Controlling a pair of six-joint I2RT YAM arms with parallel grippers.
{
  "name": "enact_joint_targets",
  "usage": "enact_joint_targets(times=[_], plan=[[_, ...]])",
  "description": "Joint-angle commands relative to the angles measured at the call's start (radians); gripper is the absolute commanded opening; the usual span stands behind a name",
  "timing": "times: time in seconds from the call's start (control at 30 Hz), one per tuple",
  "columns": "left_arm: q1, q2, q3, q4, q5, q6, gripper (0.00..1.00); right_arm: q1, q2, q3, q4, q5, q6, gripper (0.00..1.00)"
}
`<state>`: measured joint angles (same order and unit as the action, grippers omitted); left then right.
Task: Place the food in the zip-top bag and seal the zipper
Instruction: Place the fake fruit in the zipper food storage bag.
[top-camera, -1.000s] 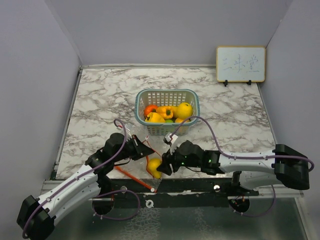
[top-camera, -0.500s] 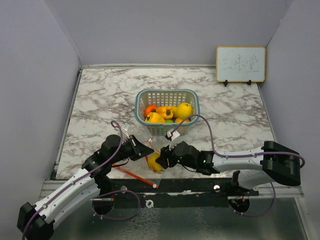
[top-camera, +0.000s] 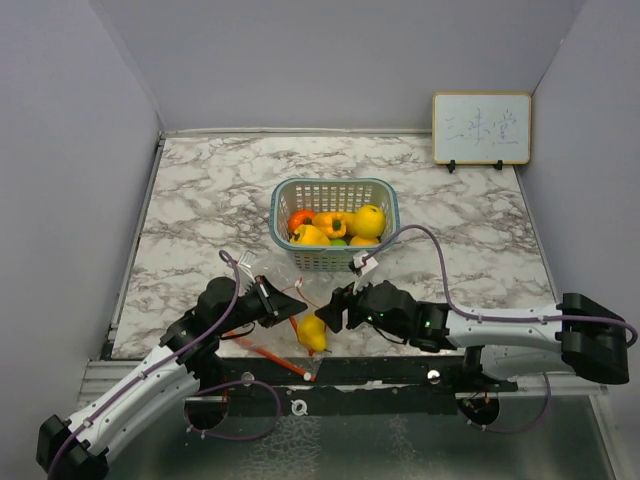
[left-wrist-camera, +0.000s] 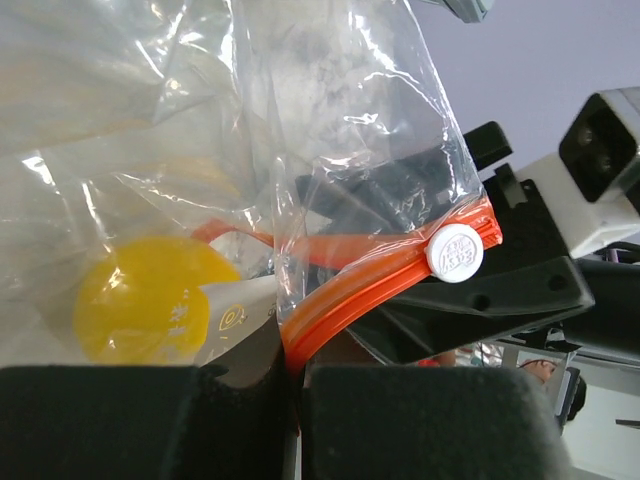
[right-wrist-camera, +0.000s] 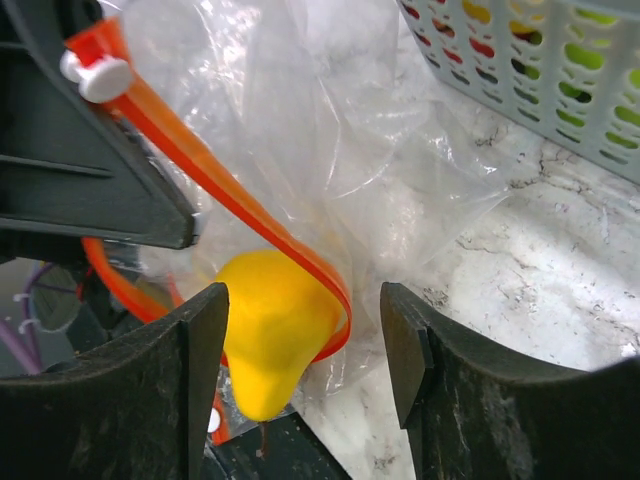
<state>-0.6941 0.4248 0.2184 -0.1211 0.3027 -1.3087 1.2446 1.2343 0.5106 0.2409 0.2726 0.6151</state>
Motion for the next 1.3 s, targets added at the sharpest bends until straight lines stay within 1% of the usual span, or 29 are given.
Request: enact_joint_targets(times=[0.0, 0.13, 0.27, 0.6, 0.83, 0.97, 1.03, 1.1, 1.17, 1.2, 1.27], plan=[[-0.001, 0.005, 0.031, -0.004, -0.015, -0.036, 0.00, 0.006, -0.089, -0.056, 0.050, 0.007, -0.008, 0.64], [-0.002, 0.002, 0.030, 0.011, -0.016, -0.052, 0.00, 0.005, -0.056, -0.057, 0.066, 0.002, -0.023, 0.64], [-0.002, -0.006, 0.037, 0.011, -0.016, -0.059, 0.00, 0.005, -0.002, -0.062, 0.123, -0.017, -0.025, 0.64], [-0.002, -0.026, 0.038, 0.005, -0.010, -0.074, 0.00, 0.004, 0.159, -0.035, 0.283, 0.036, -0.060, 0.61], [-0.002, -0.047, 0.037, -0.002, -0.011, -0.083, 0.00, 0.005, 0.213, -0.028, 0.375, -0.029, -0.063, 0.60], [-0.002, -0.053, 0.036, 0.010, -0.006, -0.093, 0.00, 0.004, 0.237, -0.025, 0.390, -0.023, -0.063, 0.58], [-0.002, -0.056, 0.041, 0.010, -0.007, -0.097, 0.00, 0.004, 0.251, -0.022, 0.401, -0.025, -0.067, 0.52], [-0.002, -0.062, 0.047, 0.002, -0.010, -0.100, 0.00, 0.006, 0.253, -0.015, 0.395, -0.026, -0.068, 0.32], [0.000, -0.067, 0.055, -0.012, -0.018, -0.102, 0.00, 0.005, 0.234, 0.016, 0.327, -0.017, -0.068, 0.10], [-0.002, -0.072, 0.063, -0.027, -0.021, -0.102, 0.00, 0.005, 0.218, 0.036, 0.263, -0.007, -0.069, 0.04], [-0.001, -0.079, 0.086, -0.075, -0.031, -0.095, 0.00, 0.005, 0.163, 0.105, 0.069, 0.024, -0.059, 0.03]])
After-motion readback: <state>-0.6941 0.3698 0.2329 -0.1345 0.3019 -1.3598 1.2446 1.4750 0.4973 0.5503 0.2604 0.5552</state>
